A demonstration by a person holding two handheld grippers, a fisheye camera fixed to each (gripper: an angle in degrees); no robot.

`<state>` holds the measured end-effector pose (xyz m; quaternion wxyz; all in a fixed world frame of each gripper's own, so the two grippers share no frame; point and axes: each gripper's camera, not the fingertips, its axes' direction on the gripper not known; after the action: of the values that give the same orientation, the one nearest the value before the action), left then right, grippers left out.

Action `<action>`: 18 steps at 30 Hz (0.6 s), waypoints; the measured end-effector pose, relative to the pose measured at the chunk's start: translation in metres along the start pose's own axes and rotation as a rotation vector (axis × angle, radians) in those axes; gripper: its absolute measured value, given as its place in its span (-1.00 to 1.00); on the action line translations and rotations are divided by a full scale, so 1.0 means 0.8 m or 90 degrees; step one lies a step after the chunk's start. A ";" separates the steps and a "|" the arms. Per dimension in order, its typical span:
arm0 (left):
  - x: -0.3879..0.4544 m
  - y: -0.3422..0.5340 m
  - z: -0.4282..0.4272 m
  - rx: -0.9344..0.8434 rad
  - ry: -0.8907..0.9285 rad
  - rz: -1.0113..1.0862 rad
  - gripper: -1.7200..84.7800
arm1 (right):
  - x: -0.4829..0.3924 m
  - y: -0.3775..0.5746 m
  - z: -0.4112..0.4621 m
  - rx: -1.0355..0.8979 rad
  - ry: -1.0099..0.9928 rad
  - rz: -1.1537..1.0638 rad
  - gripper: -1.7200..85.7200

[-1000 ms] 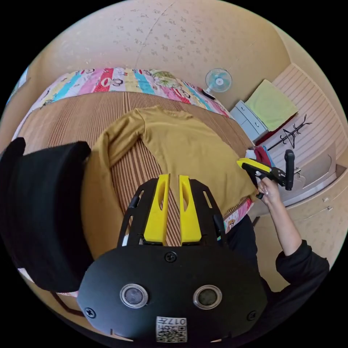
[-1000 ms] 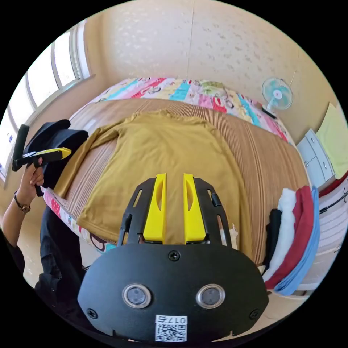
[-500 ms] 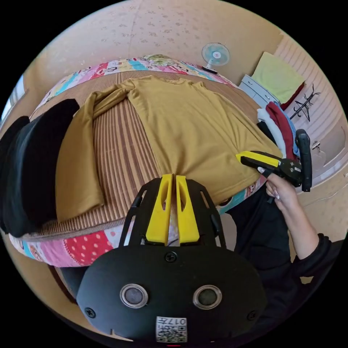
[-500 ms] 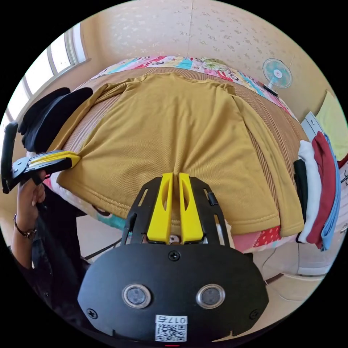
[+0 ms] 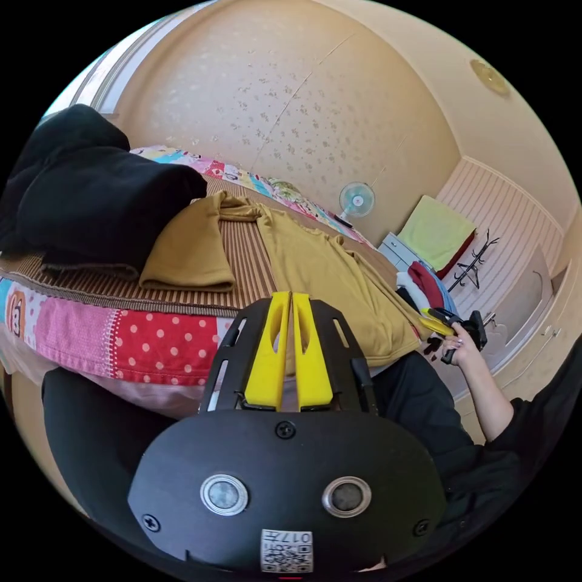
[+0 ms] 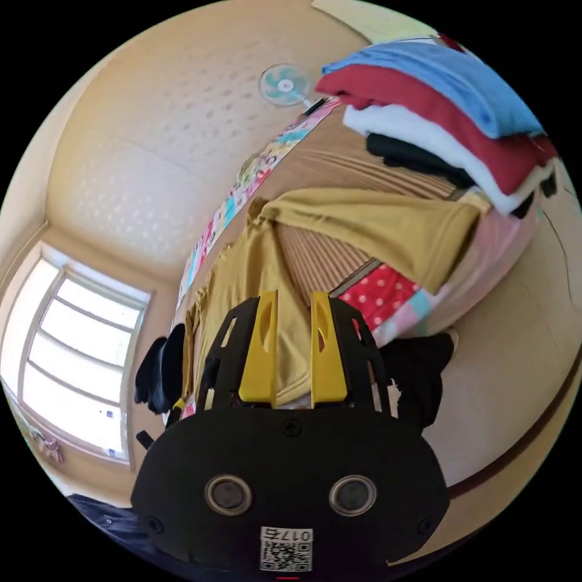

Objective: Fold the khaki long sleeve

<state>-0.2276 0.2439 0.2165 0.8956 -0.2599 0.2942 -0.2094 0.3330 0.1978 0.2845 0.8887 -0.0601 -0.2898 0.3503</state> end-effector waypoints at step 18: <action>-0.049 0.037 -0.017 -0.073 0.038 -0.051 -0.98 | 0.127 -0.071 -0.225 0.210 -0.039 0.043 -0.87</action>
<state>-0.2588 0.2828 0.2061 0.8612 -0.3157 0.3214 -0.2352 0.5261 0.2393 0.2017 0.8649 0.0875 -0.2529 0.4246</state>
